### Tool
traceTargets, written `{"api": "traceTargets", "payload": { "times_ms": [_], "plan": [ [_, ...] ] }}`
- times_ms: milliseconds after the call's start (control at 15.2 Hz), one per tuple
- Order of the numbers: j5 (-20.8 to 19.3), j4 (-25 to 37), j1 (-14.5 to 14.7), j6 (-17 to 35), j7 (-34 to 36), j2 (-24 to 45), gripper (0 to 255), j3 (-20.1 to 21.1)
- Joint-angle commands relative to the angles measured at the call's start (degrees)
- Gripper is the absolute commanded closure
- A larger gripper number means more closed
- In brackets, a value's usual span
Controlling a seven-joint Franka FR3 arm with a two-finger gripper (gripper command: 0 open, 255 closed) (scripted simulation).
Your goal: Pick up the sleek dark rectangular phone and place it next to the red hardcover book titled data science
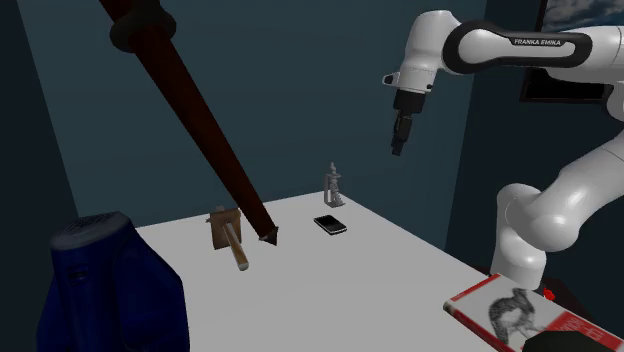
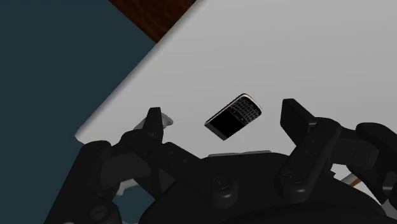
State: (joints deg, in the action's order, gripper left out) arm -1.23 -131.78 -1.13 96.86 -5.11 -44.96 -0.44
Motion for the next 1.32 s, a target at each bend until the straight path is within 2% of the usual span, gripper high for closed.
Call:
{"api": "traceTargets", "payload": {
  "times_ms": [0,330,726,990,1254],
  "plan": [
    [0.0,0.0,0.0,0.0,0.0,0.0,0,0.0],
    [1.7,-4.5,-2.2,9.3,12.4,4.4,0,5.7],
    [2.2,-6.1,-5.5,20.2,27.5,13.5,0,12.6],
    [0.6,-4.9,-8.2,26.6,38.3,21.3,0,16.9],
    [-3.1,-2.0,-11.3,31.9,49.9,30.3,0,20.9]
  ]
}}
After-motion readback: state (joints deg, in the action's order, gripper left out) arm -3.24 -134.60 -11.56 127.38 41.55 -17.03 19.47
